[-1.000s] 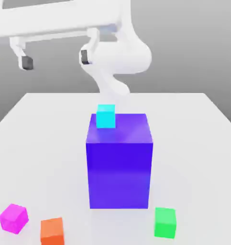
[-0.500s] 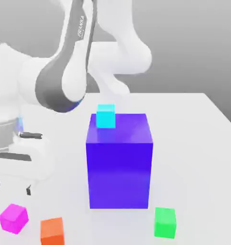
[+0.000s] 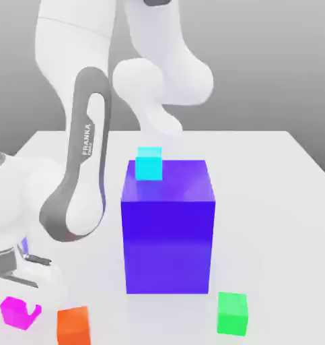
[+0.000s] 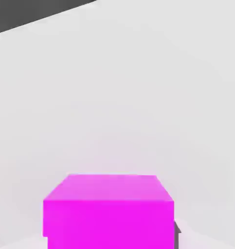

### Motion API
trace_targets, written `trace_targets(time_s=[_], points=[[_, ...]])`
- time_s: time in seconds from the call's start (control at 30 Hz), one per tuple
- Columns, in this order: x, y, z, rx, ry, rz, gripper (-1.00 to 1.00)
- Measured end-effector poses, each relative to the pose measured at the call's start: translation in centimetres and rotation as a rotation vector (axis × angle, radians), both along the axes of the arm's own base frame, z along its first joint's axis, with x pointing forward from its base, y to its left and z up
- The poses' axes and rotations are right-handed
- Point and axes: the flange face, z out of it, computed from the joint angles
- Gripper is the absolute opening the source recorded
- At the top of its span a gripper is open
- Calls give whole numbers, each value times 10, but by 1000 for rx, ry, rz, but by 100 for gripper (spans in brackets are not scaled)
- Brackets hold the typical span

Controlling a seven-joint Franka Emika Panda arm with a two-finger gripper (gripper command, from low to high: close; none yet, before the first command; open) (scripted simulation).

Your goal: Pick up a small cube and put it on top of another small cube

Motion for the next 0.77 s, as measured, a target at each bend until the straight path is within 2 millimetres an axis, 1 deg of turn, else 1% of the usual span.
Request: trace_targets(time_s=[0.1,0.13,0.23,0.33,0.43,0.53,0.57,0.6,0.63,0.67,0.7,0.77], points=[[0,0,38,1,0,0,-100],[7,17,45,8,1,24,-100],[30,90,57,27,5,132,-100],[42,165,67,36,8,244,-100],[42,240,78,33,10,359,-100],[30,314,88,20,6,479,-100],[25,339,86,14,5,520,-100],[20,364,78,7,3,560,-100],[17,376,67,4,2,581,-100],[16,382,55,3,1,591,-100],[14,385,44,2,1,596,100],[14,385,44,2,1,596,100]])
